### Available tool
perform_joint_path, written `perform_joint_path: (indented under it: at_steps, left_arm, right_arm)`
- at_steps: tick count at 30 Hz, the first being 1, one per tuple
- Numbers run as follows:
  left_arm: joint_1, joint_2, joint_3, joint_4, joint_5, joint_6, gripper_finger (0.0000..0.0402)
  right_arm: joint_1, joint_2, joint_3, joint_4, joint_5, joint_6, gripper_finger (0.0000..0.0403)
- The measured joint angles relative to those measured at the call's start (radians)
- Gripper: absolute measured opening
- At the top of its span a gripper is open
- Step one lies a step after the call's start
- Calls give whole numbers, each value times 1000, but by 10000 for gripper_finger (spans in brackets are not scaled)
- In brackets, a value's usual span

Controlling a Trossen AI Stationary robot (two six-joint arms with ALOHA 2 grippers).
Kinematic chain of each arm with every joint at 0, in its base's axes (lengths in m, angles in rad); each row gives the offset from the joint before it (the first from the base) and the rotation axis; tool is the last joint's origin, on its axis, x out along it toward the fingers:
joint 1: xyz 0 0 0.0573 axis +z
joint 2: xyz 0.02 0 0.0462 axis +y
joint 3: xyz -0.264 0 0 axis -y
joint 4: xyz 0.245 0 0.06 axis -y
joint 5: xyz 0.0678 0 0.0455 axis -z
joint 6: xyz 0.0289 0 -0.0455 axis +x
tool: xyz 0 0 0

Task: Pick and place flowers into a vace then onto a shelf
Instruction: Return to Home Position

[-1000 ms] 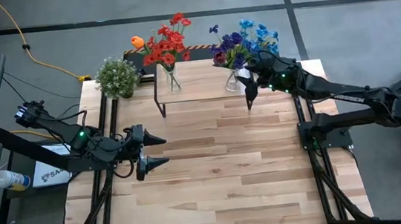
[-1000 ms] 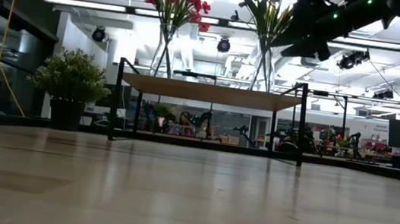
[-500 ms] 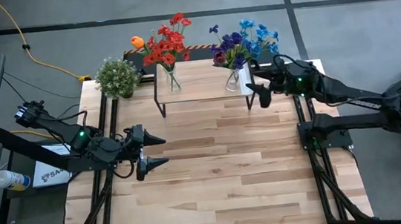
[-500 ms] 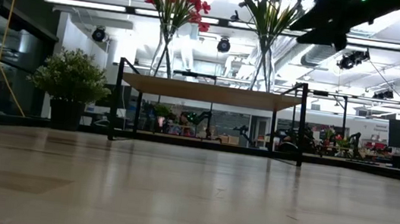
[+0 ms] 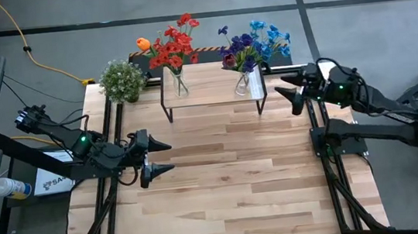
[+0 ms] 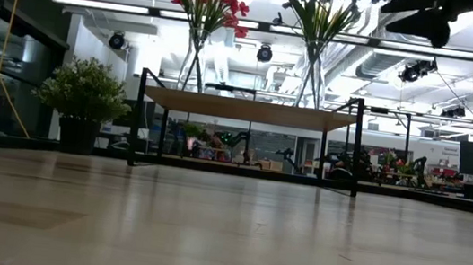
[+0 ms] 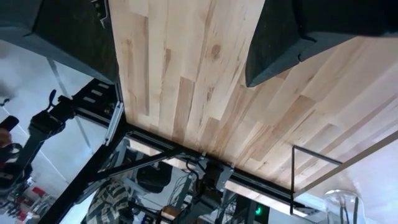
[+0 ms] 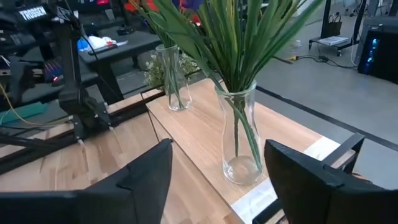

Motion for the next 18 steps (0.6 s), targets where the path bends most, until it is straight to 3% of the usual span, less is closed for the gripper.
perform_joint_path:
  at_steps: [14, 18]
  left_arm:
    - [0, -9, 0, -13, -27, 0, 381]
    - [0, -9, 0, -13, -54, 0, 381]
  right_arm:
    - [0, -118, 0, -28, -26, 1, 27]
    - [0, -136, 0, -24, -26, 3, 8]
